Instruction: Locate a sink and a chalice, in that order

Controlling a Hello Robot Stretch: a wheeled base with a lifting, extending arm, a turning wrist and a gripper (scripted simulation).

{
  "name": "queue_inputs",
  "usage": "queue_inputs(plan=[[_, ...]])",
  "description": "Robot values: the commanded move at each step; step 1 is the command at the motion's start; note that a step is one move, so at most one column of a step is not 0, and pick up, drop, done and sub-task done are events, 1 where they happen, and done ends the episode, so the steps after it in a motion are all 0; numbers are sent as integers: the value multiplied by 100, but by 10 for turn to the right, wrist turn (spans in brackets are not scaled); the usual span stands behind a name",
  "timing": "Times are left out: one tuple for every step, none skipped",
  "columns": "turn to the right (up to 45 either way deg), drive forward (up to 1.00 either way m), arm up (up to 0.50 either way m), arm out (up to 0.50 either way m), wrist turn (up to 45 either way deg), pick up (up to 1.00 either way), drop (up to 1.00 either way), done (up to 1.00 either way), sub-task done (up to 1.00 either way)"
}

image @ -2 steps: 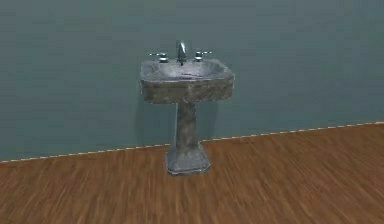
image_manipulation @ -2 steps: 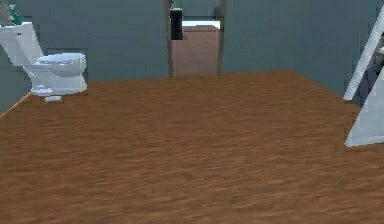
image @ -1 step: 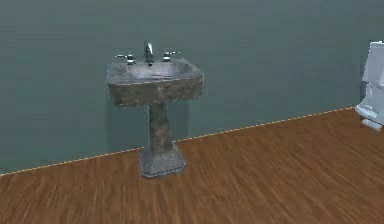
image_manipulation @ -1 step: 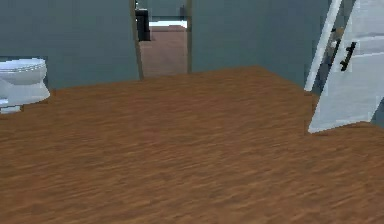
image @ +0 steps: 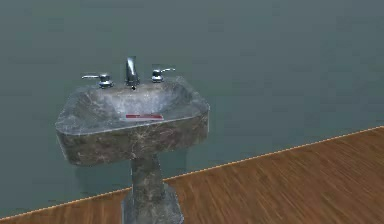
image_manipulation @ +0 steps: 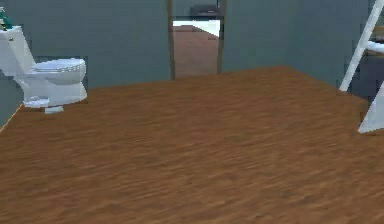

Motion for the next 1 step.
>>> queue_inputs(plan=[[-150, 0, 0, 0, 0, 0, 0, 0, 0]])
